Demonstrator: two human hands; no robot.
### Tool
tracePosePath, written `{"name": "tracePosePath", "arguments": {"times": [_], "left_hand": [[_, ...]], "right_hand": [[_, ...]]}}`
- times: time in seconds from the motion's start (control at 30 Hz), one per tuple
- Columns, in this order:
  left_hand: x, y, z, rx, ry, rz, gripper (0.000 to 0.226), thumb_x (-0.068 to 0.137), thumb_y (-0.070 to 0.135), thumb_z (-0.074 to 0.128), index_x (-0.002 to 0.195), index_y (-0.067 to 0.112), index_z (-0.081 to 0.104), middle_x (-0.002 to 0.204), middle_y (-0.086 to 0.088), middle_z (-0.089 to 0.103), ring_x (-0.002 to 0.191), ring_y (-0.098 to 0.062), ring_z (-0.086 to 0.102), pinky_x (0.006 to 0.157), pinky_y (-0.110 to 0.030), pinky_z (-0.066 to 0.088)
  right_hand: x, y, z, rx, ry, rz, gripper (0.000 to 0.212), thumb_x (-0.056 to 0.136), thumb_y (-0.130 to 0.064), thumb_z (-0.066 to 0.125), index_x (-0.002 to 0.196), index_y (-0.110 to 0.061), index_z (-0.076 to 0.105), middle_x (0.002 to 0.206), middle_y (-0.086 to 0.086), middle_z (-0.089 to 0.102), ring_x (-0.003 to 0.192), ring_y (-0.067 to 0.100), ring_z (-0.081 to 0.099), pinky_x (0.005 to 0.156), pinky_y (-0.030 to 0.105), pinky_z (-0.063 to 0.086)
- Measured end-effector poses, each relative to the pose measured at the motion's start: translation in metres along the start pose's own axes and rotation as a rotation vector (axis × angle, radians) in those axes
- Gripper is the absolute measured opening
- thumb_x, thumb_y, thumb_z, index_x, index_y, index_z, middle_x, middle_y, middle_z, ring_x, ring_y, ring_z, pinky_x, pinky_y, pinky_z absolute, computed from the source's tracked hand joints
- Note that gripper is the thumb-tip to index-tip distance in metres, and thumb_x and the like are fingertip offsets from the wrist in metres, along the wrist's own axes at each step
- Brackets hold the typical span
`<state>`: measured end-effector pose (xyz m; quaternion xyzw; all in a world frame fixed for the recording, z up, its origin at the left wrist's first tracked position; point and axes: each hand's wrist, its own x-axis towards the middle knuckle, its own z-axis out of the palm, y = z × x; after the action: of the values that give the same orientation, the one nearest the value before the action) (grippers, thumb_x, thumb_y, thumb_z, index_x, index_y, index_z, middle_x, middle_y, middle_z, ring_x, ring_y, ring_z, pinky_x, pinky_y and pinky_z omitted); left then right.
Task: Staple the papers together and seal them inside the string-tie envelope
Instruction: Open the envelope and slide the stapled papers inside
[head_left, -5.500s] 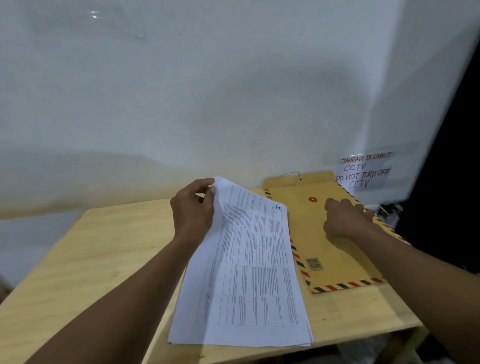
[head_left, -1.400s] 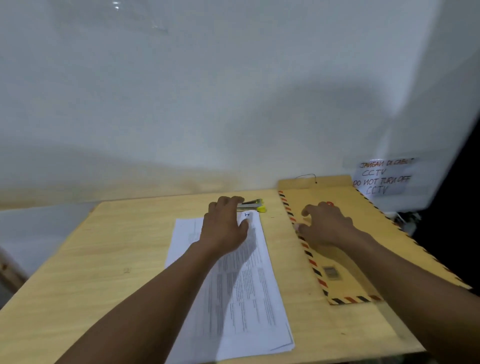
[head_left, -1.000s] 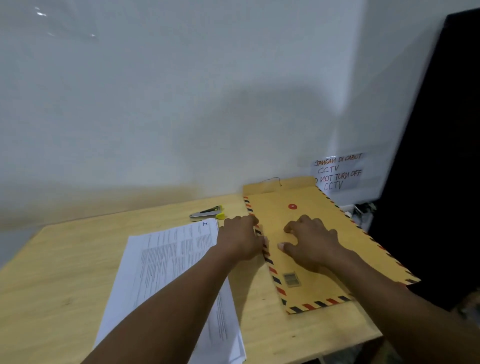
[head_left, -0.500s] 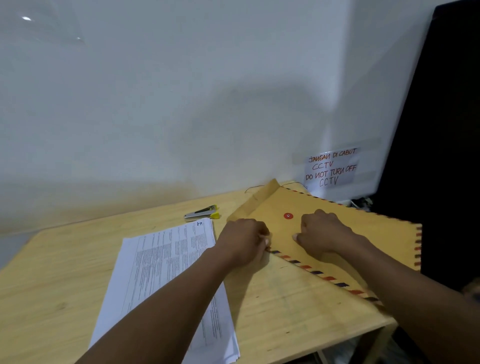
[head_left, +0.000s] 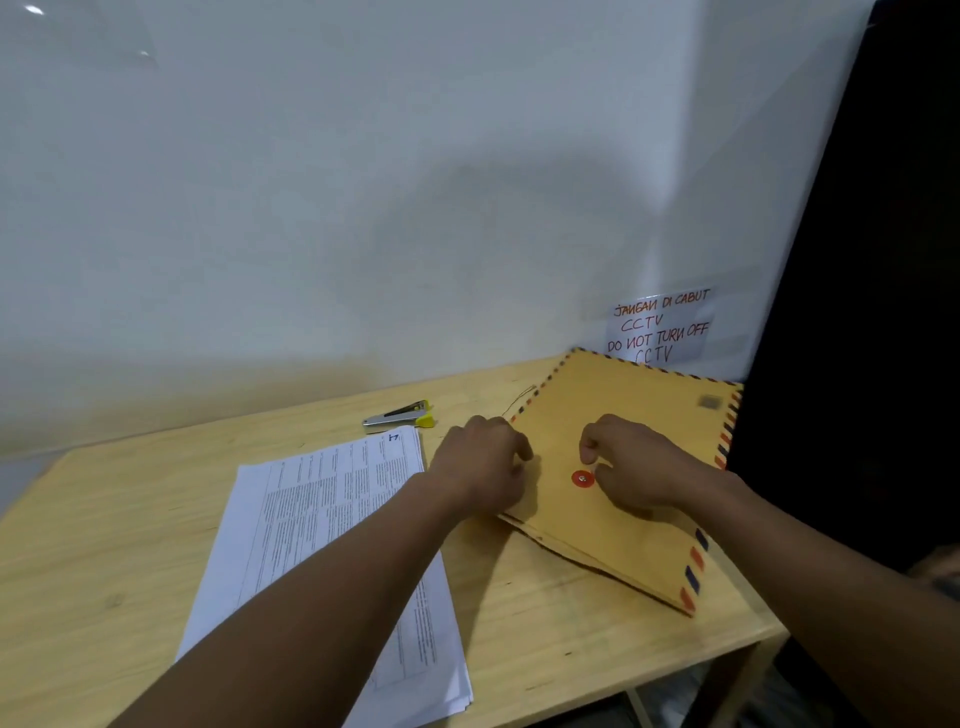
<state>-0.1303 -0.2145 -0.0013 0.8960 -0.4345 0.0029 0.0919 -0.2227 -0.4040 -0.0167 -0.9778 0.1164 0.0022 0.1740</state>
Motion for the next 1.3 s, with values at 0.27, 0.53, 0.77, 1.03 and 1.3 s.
{"name": "tracePosePath", "arguments": {"times": [0.27,0.53,0.77,1.03,1.3], "left_hand": [[-0.017,-0.02,-0.001,-0.124,-0.045,-0.038,0.024,0.087,0.034,0.065,0.108,0.027,0.074,0.106,0.002,0.069,0.1,-0.016,0.063,0.084,-0.034,0.054],[-0.04,-0.02,0.0,-0.304,-0.097,-0.02,0.023,0.091,0.024,0.067,0.112,0.017,0.075,0.1,0.006,0.072,0.092,-0.009,0.063,0.082,-0.025,0.053],[-0.046,-0.025,0.001,-0.364,-0.064,-0.047,0.022,0.093,0.021,0.066,0.113,0.018,0.075,0.104,0.002,0.074,0.09,-0.007,0.064,0.073,-0.014,0.047],[-0.071,-0.079,-0.027,-0.23,0.283,-0.365,0.021,0.089,0.037,0.06,0.098,0.026,0.075,0.103,0.005,0.072,0.097,-0.019,0.065,0.082,-0.037,0.056],[-0.15,-0.165,-0.037,-0.276,0.169,-0.824,0.009,0.083,0.03,0.064,0.078,0.023,0.068,0.085,0.004,0.059,0.081,-0.019,0.053,0.074,-0.029,0.046]], "right_hand": [[0.005,-0.013,0.003,0.095,0.01,-0.113,0.019,0.087,-0.013,0.059,0.101,-0.025,0.065,0.112,-0.009,0.057,0.106,0.012,0.054,0.093,0.033,0.047],[0.017,-0.04,0.015,0.1,-0.016,-0.207,0.027,0.088,-0.017,0.061,0.113,-0.026,0.066,0.113,-0.009,0.054,0.104,0.007,0.053,0.095,0.029,0.045],[0.026,-0.049,0.016,0.04,-0.038,-0.199,0.025,0.09,-0.02,0.061,0.114,-0.028,0.064,0.11,-0.008,0.05,0.103,0.01,0.052,0.087,0.024,0.041],[0.037,-0.117,0.004,0.201,0.004,-0.165,0.017,0.091,-0.023,0.06,0.105,-0.019,0.068,0.112,0.0,0.064,0.096,0.018,0.06,0.075,0.03,0.047],[0.048,-0.196,0.049,0.156,-0.16,-0.038,0.022,0.079,-0.012,0.057,0.063,-0.01,0.042,0.065,0.006,0.045,0.056,0.019,0.037,0.051,0.028,0.029]]}}
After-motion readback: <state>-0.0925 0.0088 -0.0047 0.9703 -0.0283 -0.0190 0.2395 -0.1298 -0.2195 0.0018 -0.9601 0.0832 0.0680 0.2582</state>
